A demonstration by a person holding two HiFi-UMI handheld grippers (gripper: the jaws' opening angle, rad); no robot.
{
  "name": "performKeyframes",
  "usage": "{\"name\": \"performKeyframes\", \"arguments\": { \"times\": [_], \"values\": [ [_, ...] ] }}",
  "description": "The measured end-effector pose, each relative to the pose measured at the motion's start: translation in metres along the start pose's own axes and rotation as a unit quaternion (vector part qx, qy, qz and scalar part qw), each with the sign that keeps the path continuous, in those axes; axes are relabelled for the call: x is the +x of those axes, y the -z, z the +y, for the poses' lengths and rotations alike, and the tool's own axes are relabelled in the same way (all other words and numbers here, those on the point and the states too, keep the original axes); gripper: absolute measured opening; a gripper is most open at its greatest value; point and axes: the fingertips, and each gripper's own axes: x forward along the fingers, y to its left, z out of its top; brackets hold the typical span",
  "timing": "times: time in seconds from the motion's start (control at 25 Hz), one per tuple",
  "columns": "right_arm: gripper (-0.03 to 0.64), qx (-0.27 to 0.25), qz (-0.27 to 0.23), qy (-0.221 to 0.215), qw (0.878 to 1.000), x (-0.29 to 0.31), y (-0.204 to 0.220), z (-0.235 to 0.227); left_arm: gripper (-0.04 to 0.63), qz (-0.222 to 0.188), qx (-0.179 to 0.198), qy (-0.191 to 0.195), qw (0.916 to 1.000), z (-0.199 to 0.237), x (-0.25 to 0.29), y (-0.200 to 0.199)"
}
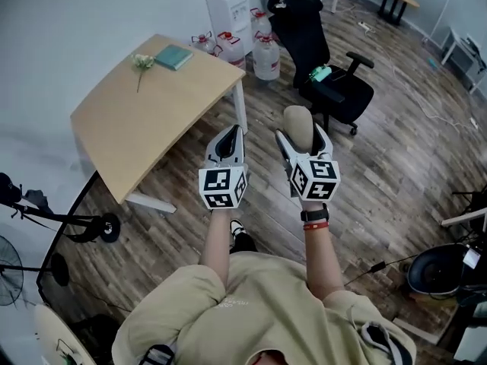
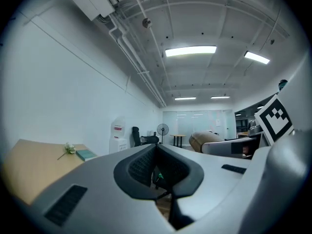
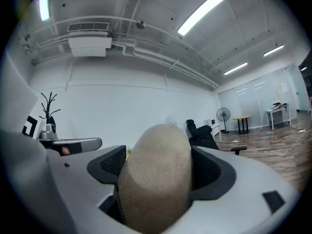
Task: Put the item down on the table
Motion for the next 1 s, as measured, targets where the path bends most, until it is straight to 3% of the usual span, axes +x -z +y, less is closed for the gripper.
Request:
{"name": "performKeyframes", "arguments": {
  "times": [0.44,1.0],
  "values": [
    [0.434,-0.002,0.041,-0.116,0.992,0.156,0.016,0.143,0.023,0.004,-0.014,-0.115,0.9933,0.191,-0.01,0.004],
    [0.434,-0.011,0.056,-0.22,0.974,0.285,0.036,0.308,0.023,-0.002,-0.021,-0.197,0.9801,0.37,-0.029,0.006]
  ]
}}
